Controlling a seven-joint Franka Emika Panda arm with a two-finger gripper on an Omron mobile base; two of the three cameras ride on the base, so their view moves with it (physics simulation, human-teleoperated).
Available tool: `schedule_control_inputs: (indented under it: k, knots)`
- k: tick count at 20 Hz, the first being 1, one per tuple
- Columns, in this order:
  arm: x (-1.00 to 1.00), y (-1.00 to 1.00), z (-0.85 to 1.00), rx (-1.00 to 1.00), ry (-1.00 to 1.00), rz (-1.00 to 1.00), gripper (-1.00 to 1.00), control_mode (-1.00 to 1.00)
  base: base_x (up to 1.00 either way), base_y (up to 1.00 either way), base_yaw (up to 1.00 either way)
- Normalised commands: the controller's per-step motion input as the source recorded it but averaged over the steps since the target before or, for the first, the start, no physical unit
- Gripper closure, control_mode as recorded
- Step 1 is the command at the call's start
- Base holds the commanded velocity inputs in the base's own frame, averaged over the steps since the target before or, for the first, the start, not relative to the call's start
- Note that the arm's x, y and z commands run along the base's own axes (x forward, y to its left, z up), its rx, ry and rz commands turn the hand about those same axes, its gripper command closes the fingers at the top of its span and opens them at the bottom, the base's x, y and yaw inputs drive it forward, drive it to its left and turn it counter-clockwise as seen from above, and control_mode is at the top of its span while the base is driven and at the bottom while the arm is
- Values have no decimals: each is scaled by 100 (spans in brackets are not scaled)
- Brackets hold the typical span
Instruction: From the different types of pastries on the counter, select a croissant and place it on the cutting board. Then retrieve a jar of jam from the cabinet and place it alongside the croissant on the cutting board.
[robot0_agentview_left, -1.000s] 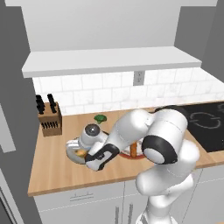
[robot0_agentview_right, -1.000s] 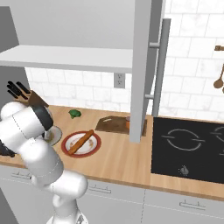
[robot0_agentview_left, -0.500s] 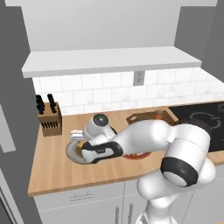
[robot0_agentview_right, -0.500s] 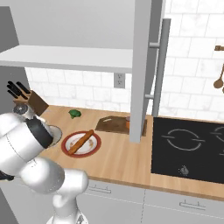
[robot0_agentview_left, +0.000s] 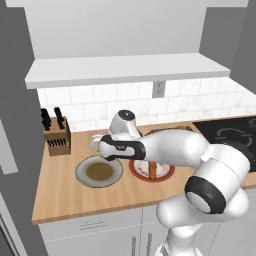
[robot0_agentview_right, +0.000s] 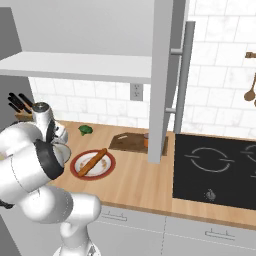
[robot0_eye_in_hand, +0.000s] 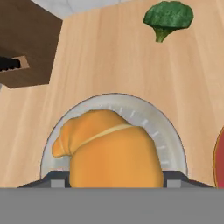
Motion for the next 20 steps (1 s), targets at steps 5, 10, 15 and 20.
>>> schedule_control_inputs:
  k: [5,10,15,20]
  knots:
    - [81,-68,30,-25,26,7,100,-100,0,0,0]
    - [21,-33,9,-9,5,4,100,-100,0,0,0]
    - [19,-83,0,-1,-1,10,100,-100,0,0,0]
    - [6,-100,0,1,-2,19,100,-100,0,0,0]
